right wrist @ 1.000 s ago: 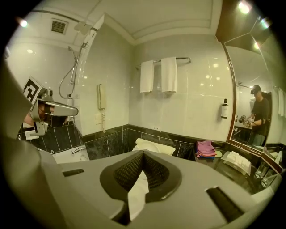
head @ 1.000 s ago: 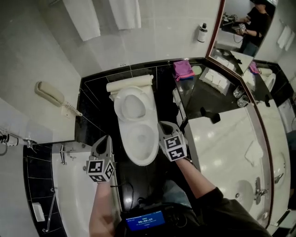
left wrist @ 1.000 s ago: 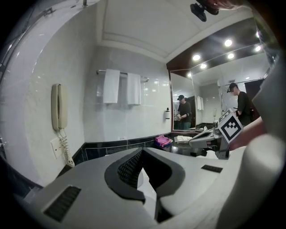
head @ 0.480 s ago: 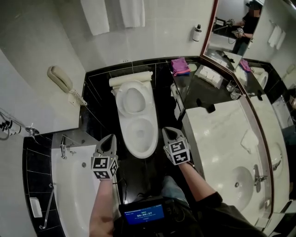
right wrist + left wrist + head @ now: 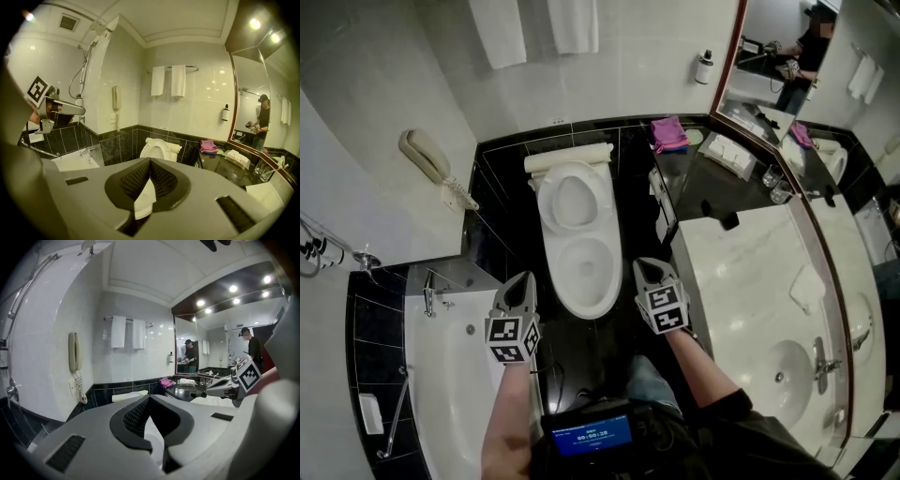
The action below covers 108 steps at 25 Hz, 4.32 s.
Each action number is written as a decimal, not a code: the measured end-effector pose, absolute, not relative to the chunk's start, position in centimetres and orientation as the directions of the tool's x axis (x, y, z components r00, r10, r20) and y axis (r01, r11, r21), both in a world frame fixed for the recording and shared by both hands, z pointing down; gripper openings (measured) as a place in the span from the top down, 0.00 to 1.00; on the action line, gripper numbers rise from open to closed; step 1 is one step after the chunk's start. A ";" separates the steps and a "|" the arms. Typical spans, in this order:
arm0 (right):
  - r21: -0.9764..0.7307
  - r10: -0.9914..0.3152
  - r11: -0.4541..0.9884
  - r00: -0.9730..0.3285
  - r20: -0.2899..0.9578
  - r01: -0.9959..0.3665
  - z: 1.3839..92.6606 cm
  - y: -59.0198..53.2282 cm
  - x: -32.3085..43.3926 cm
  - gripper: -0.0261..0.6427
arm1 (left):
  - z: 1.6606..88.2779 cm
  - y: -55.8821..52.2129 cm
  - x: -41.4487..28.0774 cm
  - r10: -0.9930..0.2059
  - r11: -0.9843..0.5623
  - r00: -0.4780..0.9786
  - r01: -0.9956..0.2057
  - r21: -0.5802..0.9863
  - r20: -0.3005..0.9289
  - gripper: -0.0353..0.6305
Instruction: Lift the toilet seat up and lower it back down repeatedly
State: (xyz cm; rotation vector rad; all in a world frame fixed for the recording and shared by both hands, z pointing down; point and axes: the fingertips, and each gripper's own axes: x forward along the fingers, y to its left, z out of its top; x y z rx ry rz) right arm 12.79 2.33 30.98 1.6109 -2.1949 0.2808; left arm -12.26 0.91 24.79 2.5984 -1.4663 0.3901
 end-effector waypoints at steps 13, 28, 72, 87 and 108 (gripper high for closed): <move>0.263 -0.827 0.481 -0.333 0.454 -0.836 33.1 -8.3 14.2 0.89 | 26.3 -6.8 -7.2 -0.853 -0.451 0.418 -0.892 -0.037 0.312 0.95; 0.524 -0.732 0.674 -0.372 0.571 -0.521 37.1 -26.7 11.2 0.68 | 29.7 -17.8 -3.5 -0.852 -0.452 0.416 -0.891 -0.047 0.317 0.95; 0.635 -0.645 0.764 -0.140 0.751 -0.112 52.3 -51.5 1.9 0.86 | 40.0 -33.6 -13.1 -0.823 -0.460 0.446 -0.887 0.046 0.353 0.95; 0.660 -0.659 0.744 -0.273 0.700 -0.103 51.2 -38.1 0.2 0.87 | 36.1 -23.6 -8.8 -0.875 -0.375 0.339 -0.926 -0.042 0.346 0.94; 0.684 -0.712 0.700 -0.267 0.650 -0.203 58.6 -16.8 -2.8 0.87 | 45.0 -4.3 -14.0 -0.831 -0.405 0.362 -0.914 -0.013 0.423 0.95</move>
